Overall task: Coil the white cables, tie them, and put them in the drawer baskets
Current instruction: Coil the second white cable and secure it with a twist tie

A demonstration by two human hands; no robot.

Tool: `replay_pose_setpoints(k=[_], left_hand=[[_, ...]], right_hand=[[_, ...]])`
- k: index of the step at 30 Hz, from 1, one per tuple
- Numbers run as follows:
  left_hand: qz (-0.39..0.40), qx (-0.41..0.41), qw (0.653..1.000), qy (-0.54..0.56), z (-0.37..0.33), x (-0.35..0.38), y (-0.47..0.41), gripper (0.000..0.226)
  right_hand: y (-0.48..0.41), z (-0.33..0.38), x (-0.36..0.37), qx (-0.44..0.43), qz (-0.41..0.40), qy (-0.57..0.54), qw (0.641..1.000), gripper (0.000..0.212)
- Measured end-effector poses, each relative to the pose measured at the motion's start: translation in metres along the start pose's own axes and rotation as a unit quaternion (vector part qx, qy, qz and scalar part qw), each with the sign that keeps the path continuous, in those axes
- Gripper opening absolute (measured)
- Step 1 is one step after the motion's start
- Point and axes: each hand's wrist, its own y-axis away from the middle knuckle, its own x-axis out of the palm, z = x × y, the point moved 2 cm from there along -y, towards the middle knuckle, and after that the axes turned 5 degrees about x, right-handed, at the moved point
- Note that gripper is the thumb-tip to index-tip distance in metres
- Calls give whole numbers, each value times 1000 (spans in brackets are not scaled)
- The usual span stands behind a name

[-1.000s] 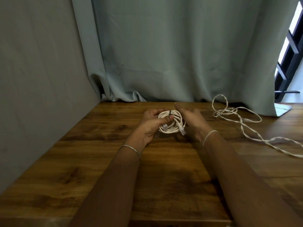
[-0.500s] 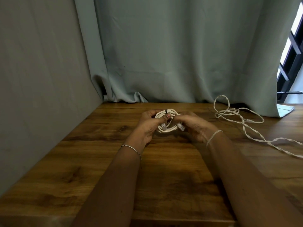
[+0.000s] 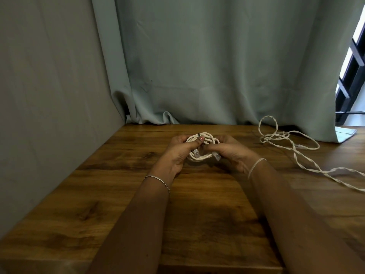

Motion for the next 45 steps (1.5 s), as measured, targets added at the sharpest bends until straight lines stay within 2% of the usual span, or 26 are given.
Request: replay_pose_setpoints(k=[4,6,8,11,14,17,19,22,31,36,38,41,45], left_hand=[[-18,-17,1000,-2,2,-1,-2,20],[-32,-26,999,-5,4,-3,-4,28],[-35,-36,999,-8,5,-4,-5,34],[-35,-42,999,3,6,-5,-6,35],[-51,-38,998,-2,6,-6,-7,25],[-61,-46,997,-9,8,-8,-8,24],[-64,-47,997,-10,9,-10,-10,30],[-68,-44,997,4,9,-9,-9,27],[-62,-37,997,8,13,-5,-12,24],[-64,-26,998,5,12,-4,-12,22],[-62,-1,998,-16,12,-4,-12,25],[-28,38,996,-69,9,1,-10,14],[4,63,990,-125,10,5,-10,16]], right_hand=[[-2,-3,4,-60,-57,44,996,41],[-1,0,5,-115,-127,100,980,51],[2,6,5,-171,-158,134,963,54],[4,10,6,-227,-166,187,941,41],[2,10,5,-256,-196,254,912,27],[0,10,6,-273,-183,273,904,18],[0,10,4,-274,-172,261,910,13],[-2,9,1,-254,-173,245,920,11],[-5,7,1,-285,-218,290,887,9],[-7,6,1,-280,-218,295,887,8],[-7,6,1,-277,-221,286,890,6],[-8,5,-5,-258,-242,252,901,5],[-7,4,-9,-240,-253,214,912,21]])
